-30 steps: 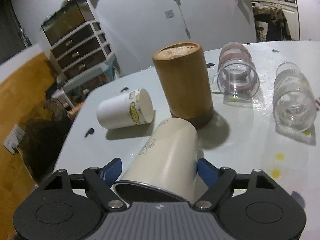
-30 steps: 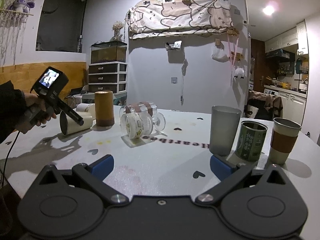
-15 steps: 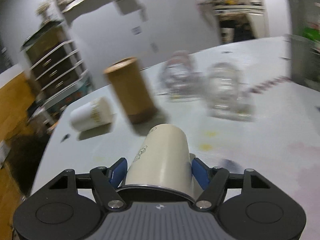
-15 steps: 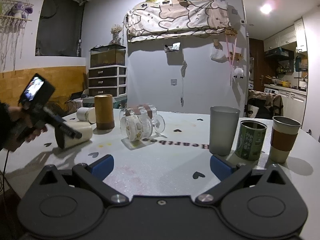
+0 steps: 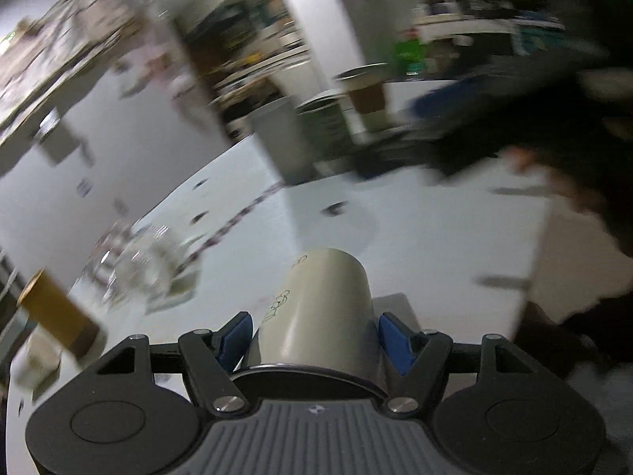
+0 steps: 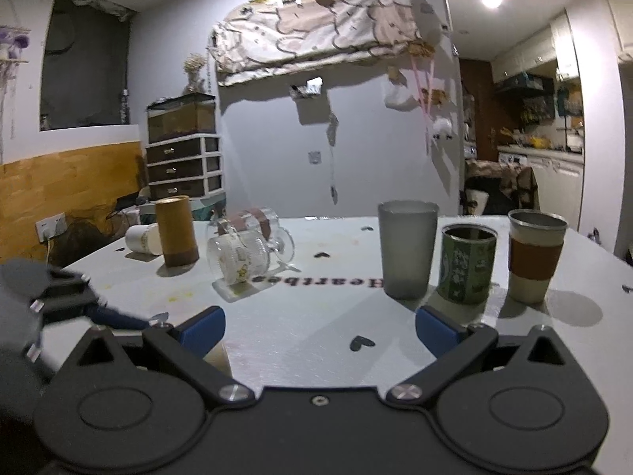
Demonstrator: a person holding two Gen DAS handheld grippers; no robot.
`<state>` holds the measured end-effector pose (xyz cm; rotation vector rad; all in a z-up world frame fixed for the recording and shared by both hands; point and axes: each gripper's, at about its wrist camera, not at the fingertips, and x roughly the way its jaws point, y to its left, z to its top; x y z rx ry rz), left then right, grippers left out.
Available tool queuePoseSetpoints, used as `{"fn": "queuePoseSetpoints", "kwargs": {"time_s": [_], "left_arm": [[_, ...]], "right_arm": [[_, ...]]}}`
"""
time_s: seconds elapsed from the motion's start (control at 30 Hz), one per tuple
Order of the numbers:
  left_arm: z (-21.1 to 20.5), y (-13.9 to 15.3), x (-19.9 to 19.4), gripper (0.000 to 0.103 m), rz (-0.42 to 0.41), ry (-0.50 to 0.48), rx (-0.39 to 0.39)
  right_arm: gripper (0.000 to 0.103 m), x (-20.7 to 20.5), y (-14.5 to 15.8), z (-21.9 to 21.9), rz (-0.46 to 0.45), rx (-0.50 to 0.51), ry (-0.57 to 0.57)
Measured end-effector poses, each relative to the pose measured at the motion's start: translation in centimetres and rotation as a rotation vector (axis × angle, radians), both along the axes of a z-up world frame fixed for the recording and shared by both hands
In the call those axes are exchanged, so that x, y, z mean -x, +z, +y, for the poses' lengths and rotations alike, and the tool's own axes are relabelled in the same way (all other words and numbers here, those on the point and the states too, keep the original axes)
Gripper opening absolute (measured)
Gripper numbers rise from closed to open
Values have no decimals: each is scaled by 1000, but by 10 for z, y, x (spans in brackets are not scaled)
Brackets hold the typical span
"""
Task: Flip cup upright
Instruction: 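Lift the cream cup off the table with the left tool, then rotate the cream cup with the left tool so its rim faces up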
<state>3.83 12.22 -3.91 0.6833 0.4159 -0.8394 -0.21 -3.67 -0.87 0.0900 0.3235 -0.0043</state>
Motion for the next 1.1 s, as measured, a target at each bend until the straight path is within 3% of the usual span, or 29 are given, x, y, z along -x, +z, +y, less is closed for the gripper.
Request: {"fn": "queuePoseSetpoints", "kwargs": {"time_s": [0.1,0.17,0.23,0.43,0.8,1.1], "left_arm": [[-3,-5,10,72,-27,-21,-5],[-2,-8,10,85,-30,-11,-6],[1,-11,12,90,-35,8,2],[30,-12,21,93,-29,104,66],[79,-21,17,93,87,290,280],[95,-18,-4,93,150,409,470]], "right_arm": [[103,-20,3,-2,41,-17,16],[103,-36,4,0,64,-27,41],[103,-52,-1,7,97,-30,75],[103,-81,-20,15,206,-20,100],[103,-65,-36,-2,258,-36,46],[103,-41,-43,-4,287,-53,114]]}}
